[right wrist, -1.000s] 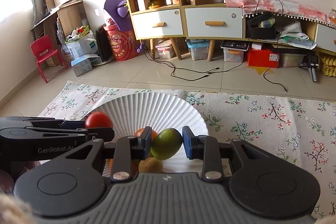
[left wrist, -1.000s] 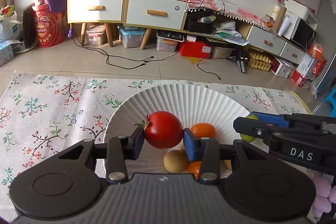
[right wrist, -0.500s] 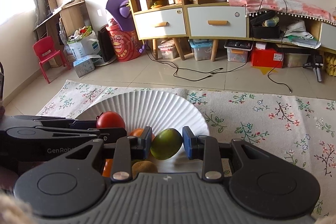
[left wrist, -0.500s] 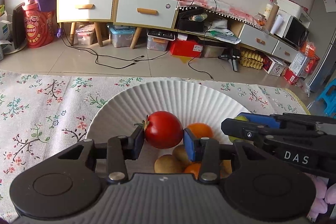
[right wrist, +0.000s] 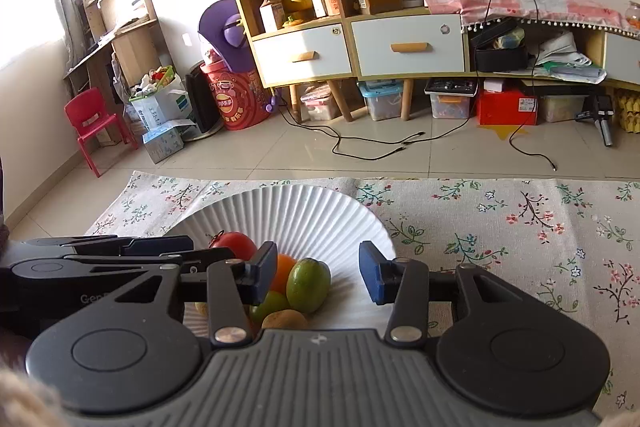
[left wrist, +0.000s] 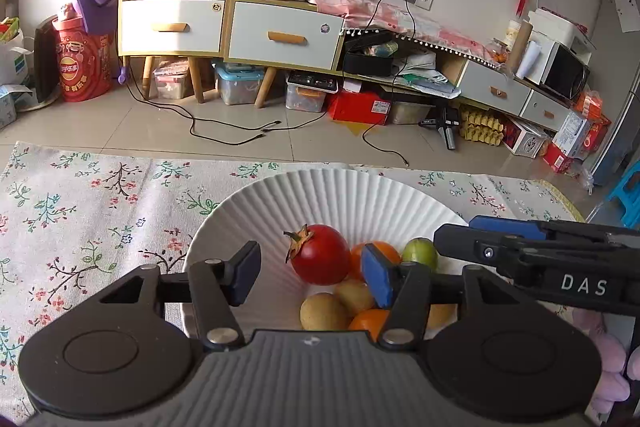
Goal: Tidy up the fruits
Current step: 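Carry the red tomato and green lime into the white bowl and open both tools, then withdraw both open tools from the bowl back toward the fruits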
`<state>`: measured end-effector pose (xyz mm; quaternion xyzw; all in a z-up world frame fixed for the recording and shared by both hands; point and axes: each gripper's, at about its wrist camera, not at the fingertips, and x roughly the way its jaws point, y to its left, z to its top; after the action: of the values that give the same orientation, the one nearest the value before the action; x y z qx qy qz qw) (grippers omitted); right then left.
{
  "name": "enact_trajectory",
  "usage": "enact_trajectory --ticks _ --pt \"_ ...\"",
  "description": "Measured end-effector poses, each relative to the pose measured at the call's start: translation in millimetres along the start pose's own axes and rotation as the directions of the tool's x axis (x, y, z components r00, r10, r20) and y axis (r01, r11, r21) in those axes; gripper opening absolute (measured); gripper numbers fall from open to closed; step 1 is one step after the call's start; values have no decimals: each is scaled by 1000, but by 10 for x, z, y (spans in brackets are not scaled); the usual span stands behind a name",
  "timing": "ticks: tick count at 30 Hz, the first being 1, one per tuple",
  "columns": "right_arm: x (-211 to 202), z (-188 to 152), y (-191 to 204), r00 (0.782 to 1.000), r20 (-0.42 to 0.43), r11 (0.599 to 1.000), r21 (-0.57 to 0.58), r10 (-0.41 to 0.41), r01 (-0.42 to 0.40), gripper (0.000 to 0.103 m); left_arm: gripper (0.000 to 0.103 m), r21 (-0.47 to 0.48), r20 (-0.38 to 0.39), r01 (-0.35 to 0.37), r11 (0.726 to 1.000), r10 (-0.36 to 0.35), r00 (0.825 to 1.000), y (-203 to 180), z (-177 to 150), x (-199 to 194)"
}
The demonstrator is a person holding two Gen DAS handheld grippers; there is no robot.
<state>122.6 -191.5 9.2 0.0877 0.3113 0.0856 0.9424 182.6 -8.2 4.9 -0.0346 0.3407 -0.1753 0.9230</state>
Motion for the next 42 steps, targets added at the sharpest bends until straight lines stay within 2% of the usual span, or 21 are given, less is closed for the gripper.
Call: enact_trajectory --ticks 10,15,27,42 --pt "-245 -41 17 1000 13 1000 4 -14 14 61 73 23 -2 -24 999 25 1000 -23 -136 -253" --pt "-385 -91 42 1000 8 1000 0 -6 6 69 86 32 -11 -17 999 17 1000 -52 -194 -398" --pt "-716 -234 79 1000 4 1000 -27 -1 1 86 97 52 -24 -25 998 26 999 -125 -416 -749" --pt "-847 -518 39 999 -32 1000 -25 -9 8 94 99 77 -54 -55 996 59 997 -186 -824 -941"
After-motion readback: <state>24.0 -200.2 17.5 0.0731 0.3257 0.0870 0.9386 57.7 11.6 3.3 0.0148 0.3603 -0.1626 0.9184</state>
